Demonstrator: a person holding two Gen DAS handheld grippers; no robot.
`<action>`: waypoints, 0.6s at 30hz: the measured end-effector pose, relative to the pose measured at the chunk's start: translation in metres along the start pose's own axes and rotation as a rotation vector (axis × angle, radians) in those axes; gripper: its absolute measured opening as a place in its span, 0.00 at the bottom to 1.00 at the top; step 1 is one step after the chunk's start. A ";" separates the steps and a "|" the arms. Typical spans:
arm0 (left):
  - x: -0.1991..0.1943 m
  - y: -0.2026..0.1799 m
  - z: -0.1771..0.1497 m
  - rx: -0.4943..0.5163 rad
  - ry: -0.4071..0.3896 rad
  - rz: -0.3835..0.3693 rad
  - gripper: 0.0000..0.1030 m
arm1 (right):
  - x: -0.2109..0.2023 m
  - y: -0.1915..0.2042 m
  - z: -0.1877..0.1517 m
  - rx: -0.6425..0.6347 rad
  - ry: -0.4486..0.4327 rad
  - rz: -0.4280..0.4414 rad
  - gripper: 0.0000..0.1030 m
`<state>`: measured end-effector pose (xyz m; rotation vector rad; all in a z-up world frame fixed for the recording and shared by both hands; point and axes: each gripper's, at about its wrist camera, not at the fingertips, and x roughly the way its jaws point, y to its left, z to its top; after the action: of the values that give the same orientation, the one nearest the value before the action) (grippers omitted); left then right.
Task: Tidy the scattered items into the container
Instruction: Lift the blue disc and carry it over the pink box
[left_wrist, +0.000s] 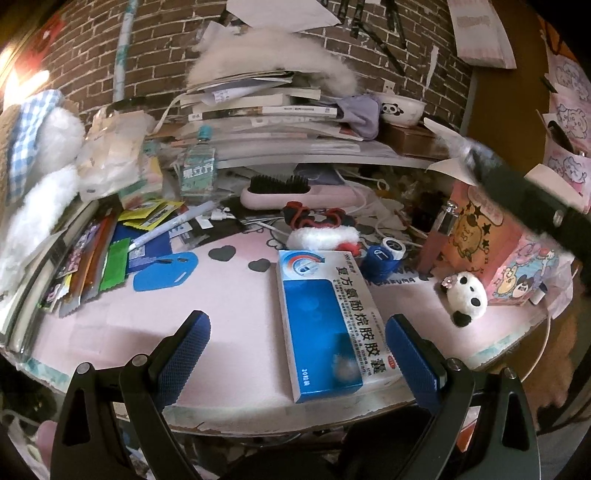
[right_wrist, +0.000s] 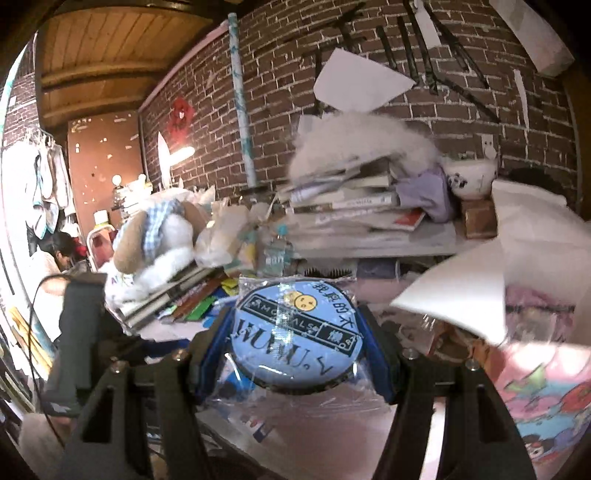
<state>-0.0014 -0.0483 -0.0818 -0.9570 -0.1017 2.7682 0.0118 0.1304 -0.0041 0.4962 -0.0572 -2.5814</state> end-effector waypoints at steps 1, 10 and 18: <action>0.000 -0.001 0.001 0.003 0.000 0.000 0.92 | -0.003 0.000 0.004 -0.007 -0.005 -0.013 0.60; 0.002 -0.013 0.008 0.021 0.002 -0.005 0.92 | -0.040 -0.024 0.032 -0.004 -0.061 -0.147 0.60; 0.000 -0.019 0.009 0.039 -0.002 -0.008 0.92 | -0.064 -0.073 0.051 0.049 -0.053 -0.356 0.60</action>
<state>-0.0037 -0.0300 -0.0723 -0.9424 -0.0511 2.7534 0.0102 0.2224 0.0549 0.4932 -0.0545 -2.9481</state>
